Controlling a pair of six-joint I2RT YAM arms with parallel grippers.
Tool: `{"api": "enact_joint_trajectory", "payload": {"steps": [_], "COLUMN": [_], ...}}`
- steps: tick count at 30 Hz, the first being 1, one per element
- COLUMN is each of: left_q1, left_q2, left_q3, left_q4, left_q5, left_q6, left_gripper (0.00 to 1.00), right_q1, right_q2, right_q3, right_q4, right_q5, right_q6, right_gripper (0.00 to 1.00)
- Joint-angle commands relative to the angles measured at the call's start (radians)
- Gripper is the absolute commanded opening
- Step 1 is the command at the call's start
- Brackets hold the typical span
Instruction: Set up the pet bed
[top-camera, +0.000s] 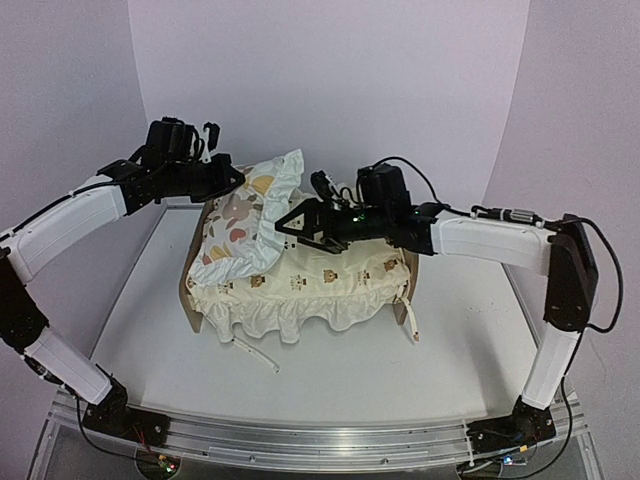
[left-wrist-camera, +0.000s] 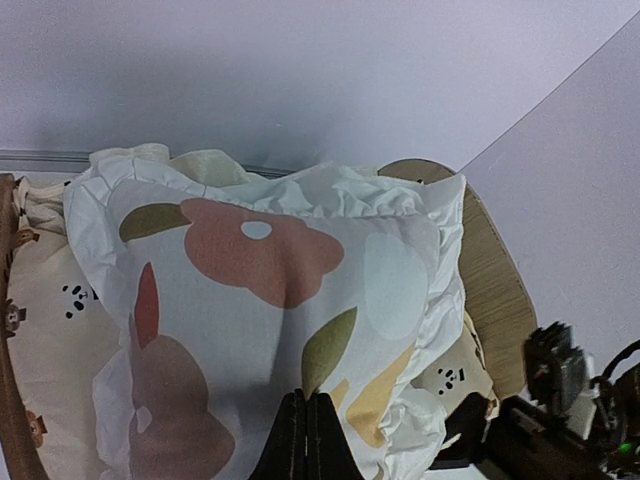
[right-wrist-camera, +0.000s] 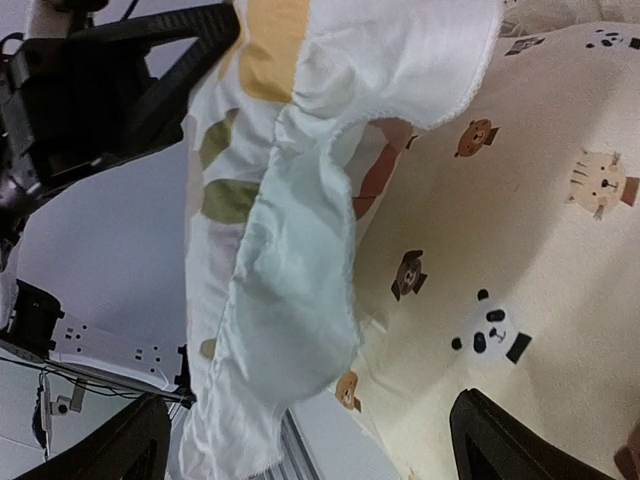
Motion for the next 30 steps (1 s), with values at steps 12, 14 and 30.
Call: {"api": "enact_joint_trajectory", "payload": {"steps": [12,14,30], "left_q1": [-0.013,-0.013,-0.013], "left_q2": [-0.041,-0.063,-0.229], "left_q3": [-0.094,-0.109,-0.187], "left_q4": [0.188,0.188,0.049], "left_q5": [-0.019,-0.030,-0.196], "left_q6": [-0.047,-0.031,0.111], "left_gripper": [0.00,0.01,0.73], "right_q1": [0.090,0.089,-0.206], "right_q2": [0.243,0.227,0.041], "right_q3": [0.263,0.249,0.370], "right_q4": [0.233,0.222,-0.511], "right_q5": [0.072,0.089,-0.030], "right_q6": [0.148,0.144,-0.015], "right_gripper": [0.42,0.23,0.00]}}
